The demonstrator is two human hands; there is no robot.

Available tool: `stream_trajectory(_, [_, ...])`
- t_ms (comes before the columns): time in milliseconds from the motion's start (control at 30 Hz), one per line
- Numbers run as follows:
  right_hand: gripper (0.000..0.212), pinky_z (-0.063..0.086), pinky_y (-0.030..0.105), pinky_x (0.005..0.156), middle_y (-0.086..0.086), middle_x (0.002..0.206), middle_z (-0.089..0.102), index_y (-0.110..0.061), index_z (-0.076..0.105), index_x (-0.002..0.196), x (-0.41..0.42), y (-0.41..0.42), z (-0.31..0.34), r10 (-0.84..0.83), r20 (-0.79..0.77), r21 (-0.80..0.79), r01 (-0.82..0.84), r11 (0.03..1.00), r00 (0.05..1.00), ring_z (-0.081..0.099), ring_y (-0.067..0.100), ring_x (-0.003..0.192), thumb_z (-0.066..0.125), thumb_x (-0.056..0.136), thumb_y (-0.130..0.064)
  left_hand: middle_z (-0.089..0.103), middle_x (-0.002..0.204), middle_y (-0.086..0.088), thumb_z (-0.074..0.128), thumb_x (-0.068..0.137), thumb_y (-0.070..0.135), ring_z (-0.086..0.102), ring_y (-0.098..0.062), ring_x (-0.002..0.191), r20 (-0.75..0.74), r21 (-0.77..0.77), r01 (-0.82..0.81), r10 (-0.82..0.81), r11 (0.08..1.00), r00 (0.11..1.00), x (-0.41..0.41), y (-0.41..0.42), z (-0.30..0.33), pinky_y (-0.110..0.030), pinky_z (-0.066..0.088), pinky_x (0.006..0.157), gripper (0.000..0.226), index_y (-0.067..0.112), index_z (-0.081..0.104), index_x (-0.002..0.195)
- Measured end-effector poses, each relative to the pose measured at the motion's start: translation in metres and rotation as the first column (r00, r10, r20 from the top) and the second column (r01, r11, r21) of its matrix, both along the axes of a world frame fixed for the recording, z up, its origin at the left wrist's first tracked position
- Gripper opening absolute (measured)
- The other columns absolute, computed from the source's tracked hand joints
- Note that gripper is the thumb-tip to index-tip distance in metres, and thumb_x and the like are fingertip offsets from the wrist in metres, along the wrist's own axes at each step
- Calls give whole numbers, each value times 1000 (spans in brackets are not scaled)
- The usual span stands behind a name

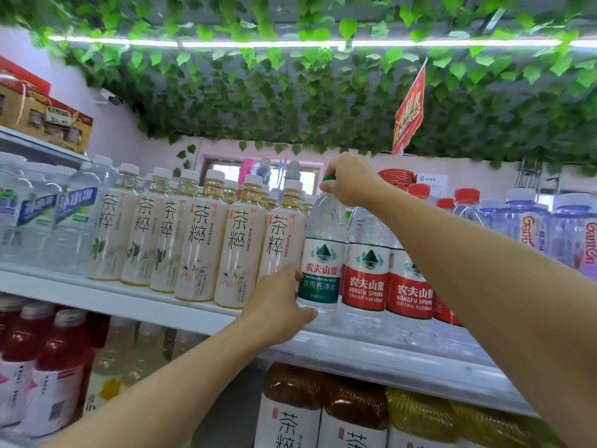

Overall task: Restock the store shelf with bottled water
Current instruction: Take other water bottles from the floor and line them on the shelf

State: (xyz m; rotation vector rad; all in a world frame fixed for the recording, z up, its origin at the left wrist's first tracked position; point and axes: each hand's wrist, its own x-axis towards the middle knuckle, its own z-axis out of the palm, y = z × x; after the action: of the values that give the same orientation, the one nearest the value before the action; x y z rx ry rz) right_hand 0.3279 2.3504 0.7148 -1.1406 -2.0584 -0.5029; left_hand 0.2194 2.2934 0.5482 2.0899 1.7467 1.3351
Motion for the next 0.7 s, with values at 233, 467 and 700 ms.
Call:
stream_trajectory(233, [24,53,39,83,15,95,64,3,65,96,-4,7,-2,-2,-42,55,4,998,999,61,26,84,60,92,-20,62,111,5,70,82,23,57,-7,91,-12,5,-17,17,1000,1000,0,1,1,-12,40,65,48,21,45,123])
stream_trajectory(467, [26,51,34,79,14,97,61,1,59,103,-2,3,-7,5,-45,38,-3,999,999,55,23,80,55,95,-23,56,101,10,71,82,24,58,-8,93,5,-1,-5,5,1000,1000,0,0,1,-13,41,66,49,21,44,123])
stream_trajectory(700, [32,42,30,86,16,125,54,0,51,124,42,-26,-4,2,-123,111,12,994,992,52,28,111,52,96,-15,57,105,8,72,80,17,58,-9,94,48,102,-11,6,995,999,7,-2,9,-18,51,76,52,20,42,123])
